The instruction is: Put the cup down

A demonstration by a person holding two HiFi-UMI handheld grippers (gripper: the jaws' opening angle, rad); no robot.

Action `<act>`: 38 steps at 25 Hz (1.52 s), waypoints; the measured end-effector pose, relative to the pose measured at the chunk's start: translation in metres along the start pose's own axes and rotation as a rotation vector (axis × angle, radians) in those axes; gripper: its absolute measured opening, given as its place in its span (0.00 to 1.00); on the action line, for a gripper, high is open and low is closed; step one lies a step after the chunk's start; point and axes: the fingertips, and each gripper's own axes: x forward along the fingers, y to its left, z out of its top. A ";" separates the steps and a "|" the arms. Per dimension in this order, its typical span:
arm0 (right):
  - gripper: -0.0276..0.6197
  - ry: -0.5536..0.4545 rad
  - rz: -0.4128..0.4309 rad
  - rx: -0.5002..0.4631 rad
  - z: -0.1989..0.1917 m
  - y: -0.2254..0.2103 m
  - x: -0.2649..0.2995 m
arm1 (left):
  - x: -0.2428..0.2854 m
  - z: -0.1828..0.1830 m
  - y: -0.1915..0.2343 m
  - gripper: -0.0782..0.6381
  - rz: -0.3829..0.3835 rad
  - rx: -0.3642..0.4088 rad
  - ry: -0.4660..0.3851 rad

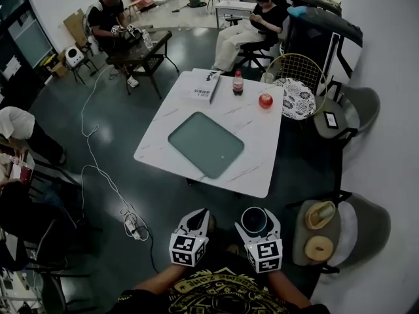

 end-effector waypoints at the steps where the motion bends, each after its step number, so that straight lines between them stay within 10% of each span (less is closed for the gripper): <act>1: 0.64 0.000 0.002 -0.002 0.004 0.001 0.004 | 0.002 0.001 0.004 0.12 0.002 0.000 0.000; 38: 0.64 0.035 -0.114 -0.069 0.107 0.001 0.159 | 0.112 0.079 0.141 0.12 -0.091 -0.004 -0.025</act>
